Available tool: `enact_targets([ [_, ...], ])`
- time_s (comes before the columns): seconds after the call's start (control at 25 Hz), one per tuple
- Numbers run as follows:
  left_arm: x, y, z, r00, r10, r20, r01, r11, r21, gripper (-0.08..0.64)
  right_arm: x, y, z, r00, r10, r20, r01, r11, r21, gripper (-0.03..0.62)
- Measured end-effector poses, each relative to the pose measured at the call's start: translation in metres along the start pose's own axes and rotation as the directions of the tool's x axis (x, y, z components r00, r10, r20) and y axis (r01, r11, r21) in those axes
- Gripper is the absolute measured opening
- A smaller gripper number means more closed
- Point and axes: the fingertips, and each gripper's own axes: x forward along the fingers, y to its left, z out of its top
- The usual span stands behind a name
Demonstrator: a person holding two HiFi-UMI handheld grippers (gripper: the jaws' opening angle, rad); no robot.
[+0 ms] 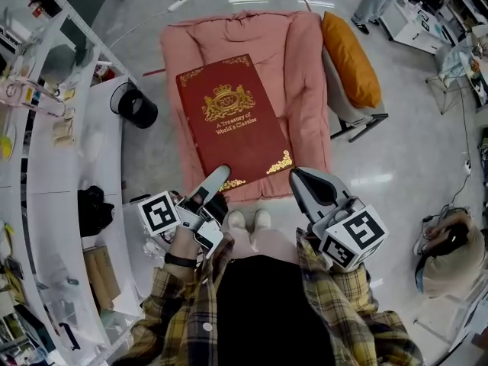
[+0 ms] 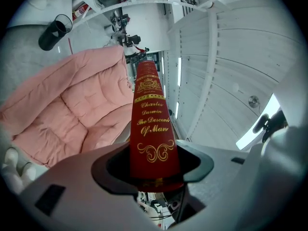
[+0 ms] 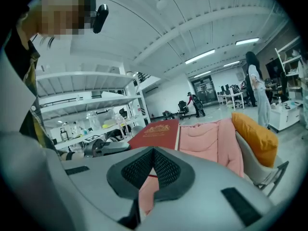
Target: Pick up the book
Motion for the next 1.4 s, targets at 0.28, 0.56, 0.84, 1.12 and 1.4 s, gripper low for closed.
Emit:
enact_targets([
  [0.28, -0.001, -0.04, 0.013, 0.998, -0.048, 0.046, 0.045, 0.997, 0.067, 0.245, -0.005, -0.006, 0.005, 1.0, -0.005, 0.006, 0.005, 1.0, -0.012, 0.015],
  [0.56, -0.011, -0.068, 0.013, 0.995, -0.068, 0.075, 0.062, 0.995, 0.078, 0.245, 0.001, -0.005, 0.006, 1.0, 0.008, 0.007, -0.008, 1.0, -0.007, 0.015],
  [0.84, -0.019, -0.065, 0.01, 0.996, -0.057, 0.067, 0.053, 0.997, 0.059, 0.245, 0.012, 0.002, 0.002, 1.0, 0.019, -0.004, -0.019, 1.0, -0.021, 0.015],
  [1.12, -0.024, -0.06, 0.01, 0.996, -0.047, 0.074, 0.044, 0.998, 0.041, 0.245, 0.013, 0.006, -0.003, 1.0, 0.015, -0.016, -0.015, 1.0, -0.02, 0.014],
  [1.4, -0.025, -0.059, 0.011, 0.996, -0.038, 0.077, 0.036, 0.999, 0.027, 0.245, 0.01, 0.008, -0.005, 0.999, 0.014, -0.036, -0.015, 1.0, -0.019, 0.014],
])
